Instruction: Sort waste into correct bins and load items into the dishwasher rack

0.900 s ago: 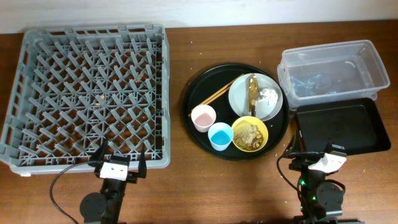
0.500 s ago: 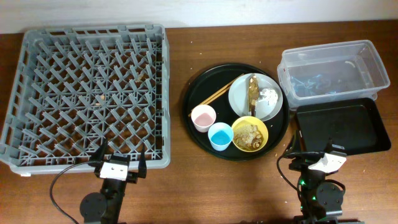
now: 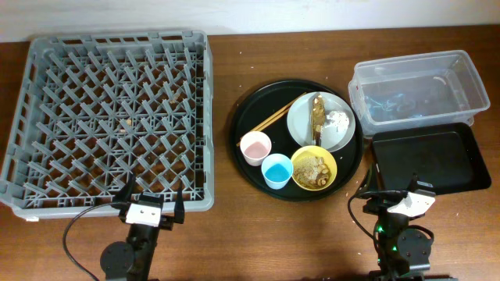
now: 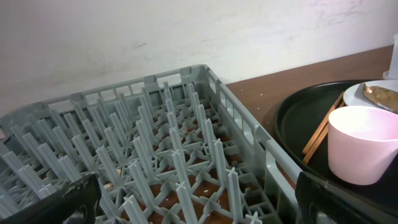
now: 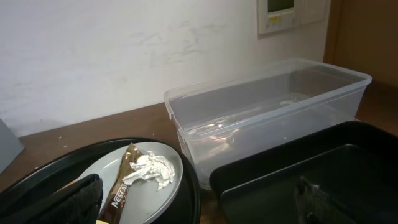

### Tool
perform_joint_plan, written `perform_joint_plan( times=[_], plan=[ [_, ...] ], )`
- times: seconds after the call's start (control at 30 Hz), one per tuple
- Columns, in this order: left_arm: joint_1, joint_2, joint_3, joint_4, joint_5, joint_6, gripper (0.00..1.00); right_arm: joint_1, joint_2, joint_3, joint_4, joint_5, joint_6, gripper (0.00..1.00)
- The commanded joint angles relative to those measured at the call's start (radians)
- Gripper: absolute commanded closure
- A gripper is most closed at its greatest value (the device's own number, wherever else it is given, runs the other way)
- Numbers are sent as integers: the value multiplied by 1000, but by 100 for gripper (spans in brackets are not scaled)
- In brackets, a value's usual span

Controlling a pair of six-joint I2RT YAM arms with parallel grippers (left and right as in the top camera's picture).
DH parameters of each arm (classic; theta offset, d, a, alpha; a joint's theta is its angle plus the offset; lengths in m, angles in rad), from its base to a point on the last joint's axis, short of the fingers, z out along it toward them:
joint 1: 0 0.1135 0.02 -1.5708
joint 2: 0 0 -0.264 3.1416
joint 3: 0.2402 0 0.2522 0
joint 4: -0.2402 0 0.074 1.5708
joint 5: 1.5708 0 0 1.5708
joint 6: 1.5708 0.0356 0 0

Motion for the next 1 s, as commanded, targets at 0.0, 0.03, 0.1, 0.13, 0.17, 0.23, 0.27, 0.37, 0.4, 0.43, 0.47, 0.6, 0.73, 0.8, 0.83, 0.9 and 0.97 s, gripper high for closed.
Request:
perform_joint_plan(
  times=[0.0,0.03,0.1,0.13,0.17,0.23,0.27,0.37,0.4,0.43,0.47,0.6,0.73,0.8,0.83,0.9,0.97],
  plan=[
    [-5,-6,-5,34,119,16,1,-7,-5,-9,8,-11,8,1],
    [-5,-6,-1,71,151,11,1,-7,-5,-8,19,-48,7,1],
    [-5,-6,26,163,150,-148,1,-7,-5,34,6,-218,-19,2],
    [-5,-2,53,169,150,-194,1,-7,-5,66,-17,-255,-19,1],
    [-5,21,93,155,165,-201,1,-7,2,120,-60,-277,-19,2],
    [-5,120,214,69,172,-204,1,-7,45,240,-178,-276,-19,2],
    [-5,232,340,-18,172,-204,1,-7,116,357,-295,-280,-19,2],
    [-5,556,677,-244,212,-203,1,-7,349,614,-497,-314,-19,2],
    [-5,650,784,-331,236,-203,1,-7,460,720,-577,-325,-19,2],
    [-5,794,957,-481,262,-203,1,-7,592,847,-690,-325,-19,2],
    [-5,911,1099,-593,278,-203,1,-7,770,1011,-834,-325,-19,1],
    [-5,1136,1270,-671,335,-204,1,-7,1274,1368,-909,-640,-19,2],
    [-5,1173,1270,-746,374,-203,1,51,1658,1377,-806,-447,-19,32],
    [-5,1173,1270,-747,374,-203,1,58,1814,1377,-725,-330,13,44],
    [-5,1173,1270,-752,374,-203,1,56,1876,1377,-671,-272,38,44],
    [-5,1173,1270,-763,374,-203,1,56,1959,1377,-599,-194,38,43],
    [-5,1173,1270,-772,374,-203,1,56,2025,1377,-529,-112,37,45]
  ],
)
